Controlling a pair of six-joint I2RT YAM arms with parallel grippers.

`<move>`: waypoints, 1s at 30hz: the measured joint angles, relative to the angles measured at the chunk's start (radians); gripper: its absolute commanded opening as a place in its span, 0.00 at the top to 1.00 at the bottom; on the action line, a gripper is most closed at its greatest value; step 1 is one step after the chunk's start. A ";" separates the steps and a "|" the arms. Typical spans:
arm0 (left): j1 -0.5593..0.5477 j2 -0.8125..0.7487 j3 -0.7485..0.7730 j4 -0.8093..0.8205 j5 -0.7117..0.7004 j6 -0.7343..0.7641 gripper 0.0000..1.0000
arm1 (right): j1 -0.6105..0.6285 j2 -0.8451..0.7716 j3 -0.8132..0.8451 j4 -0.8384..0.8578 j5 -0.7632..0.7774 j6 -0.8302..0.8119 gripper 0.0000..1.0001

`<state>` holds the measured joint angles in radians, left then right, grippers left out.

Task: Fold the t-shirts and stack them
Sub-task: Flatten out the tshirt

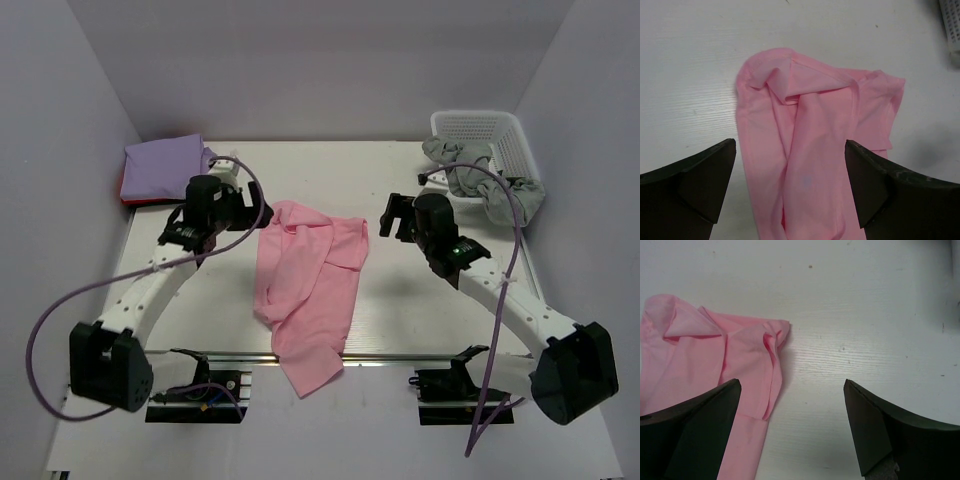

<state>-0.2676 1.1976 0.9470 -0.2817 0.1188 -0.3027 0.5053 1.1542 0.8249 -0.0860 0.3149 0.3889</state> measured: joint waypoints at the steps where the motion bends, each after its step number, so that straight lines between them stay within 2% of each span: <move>1: -0.003 0.048 0.011 0.013 0.027 0.000 0.01 | 0.000 0.017 0.002 -0.010 0.000 0.003 0.14; 4: -0.021 0.209 0.074 0.032 0.083 0.002 0.03 | 0.000 0.055 0.003 -0.029 -0.008 0.018 0.14; 6: -0.035 0.311 0.128 0.034 0.100 0.003 0.07 | 0.000 0.071 0.003 -0.029 -0.011 0.025 0.18; 9: -0.058 0.467 0.226 0.026 0.109 0.006 0.15 | 0.000 0.087 0.000 -0.014 -0.035 0.031 0.22; 13: -0.082 0.623 0.327 0.009 0.110 0.010 0.19 | 0.000 0.135 -0.004 0.025 -0.085 0.029 0.22; 17: -0.093 0.713 0.399 -0.023 0.099 0.008 0.23 | 0.000 0.233 0.006 0.037 -0.094 0.028 0.22; 24: -0.093 0.821 0.537 -0.105 0.008 0.005 0.43 | 0.000 0.395 0.093 0.037 -0.109 0.027 0.23; 30: -0.093 0.867 0.577 -0.177 -0.090 -0.002 0.43 | 0.000 0.494 0.179 0.068 -0.137 0.027 0.26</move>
<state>-0.3611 2.0651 1.5242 -0.4587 0.0284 -0.3050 0.5049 1.6482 1.0042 -0.0181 0.1780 0.4160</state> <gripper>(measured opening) 0.557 0.757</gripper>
